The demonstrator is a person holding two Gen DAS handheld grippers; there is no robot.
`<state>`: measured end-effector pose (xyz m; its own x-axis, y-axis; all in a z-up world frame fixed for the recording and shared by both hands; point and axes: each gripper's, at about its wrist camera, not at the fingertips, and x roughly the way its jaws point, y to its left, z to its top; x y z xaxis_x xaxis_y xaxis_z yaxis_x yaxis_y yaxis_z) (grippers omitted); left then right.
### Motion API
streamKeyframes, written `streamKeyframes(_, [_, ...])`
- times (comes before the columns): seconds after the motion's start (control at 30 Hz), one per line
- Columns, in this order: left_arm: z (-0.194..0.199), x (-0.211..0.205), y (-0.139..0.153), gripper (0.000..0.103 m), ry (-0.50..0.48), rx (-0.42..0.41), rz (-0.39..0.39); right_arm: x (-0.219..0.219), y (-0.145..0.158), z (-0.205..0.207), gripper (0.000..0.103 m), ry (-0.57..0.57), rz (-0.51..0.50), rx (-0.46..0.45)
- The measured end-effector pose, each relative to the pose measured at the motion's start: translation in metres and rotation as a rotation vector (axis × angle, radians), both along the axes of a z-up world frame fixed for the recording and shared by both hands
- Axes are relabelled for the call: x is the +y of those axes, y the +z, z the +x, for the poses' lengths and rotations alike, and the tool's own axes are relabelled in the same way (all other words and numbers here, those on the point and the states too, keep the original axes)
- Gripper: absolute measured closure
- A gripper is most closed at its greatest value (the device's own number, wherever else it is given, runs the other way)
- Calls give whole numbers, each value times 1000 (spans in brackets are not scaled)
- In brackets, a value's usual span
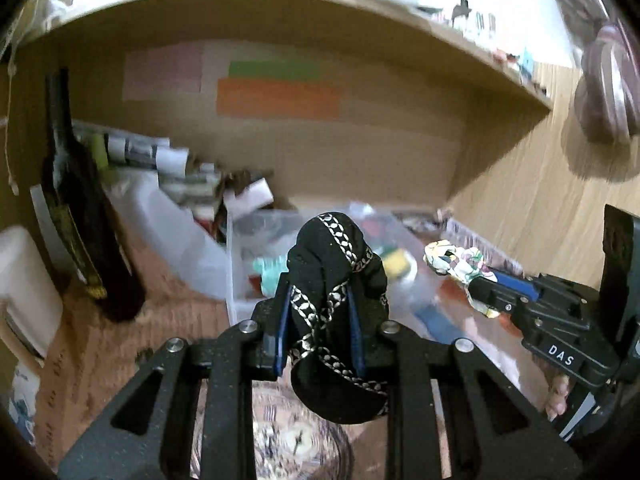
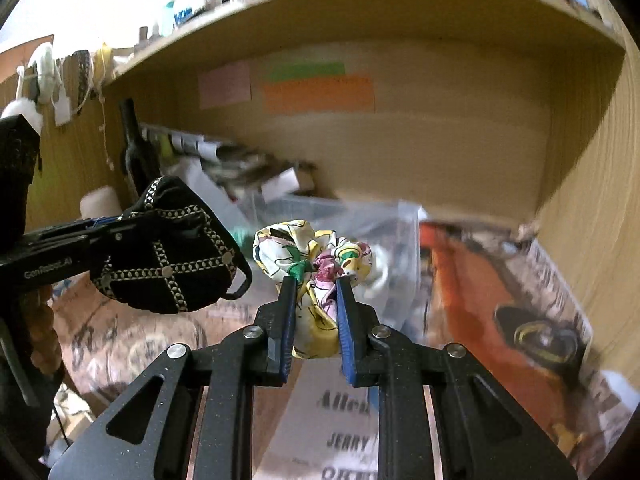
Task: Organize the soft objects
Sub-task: 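Grasp the black chain-patterned pouch with the left tool while the right tool grasps the floral scrunchie, then lower the pouch and scrunchie into the clear box and open both tools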
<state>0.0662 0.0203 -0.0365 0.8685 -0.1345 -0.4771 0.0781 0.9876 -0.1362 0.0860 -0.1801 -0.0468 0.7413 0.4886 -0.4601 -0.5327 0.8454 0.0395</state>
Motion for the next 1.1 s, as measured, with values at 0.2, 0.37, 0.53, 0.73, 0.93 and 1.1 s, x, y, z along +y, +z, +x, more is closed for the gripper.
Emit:
streamKeyframes(0.2, [20, 7, 20, 79, 16, -53, -18, 9, 19, 14, 85, -1, 16, -60])
streamKeyframes(0.37, [44, 10, 24, 79, 28, -47, -22, 20, 25, 30, 85, -4, 13, -75])
streamKeyframes(0.53, [71, 12, 20, 79, 35, -17, -23, 30, 24, 50, 85, -7, -4, -66])
streamKeyframes(0.73, [104, 8, 8, 79, 27, 38, -31, 38, 14, 80, 85, -19, -43, -22])
streamKeyframes(0.93, [134, 5, -12, 79, 28, 100, -22, 45, -2, 105, 85, -41, -73, 43])
streamKeyframes(1.1, [155, 5, -28, 78, 23, 161, -19, 45, -15, 121, 85, -49, -89, 93])
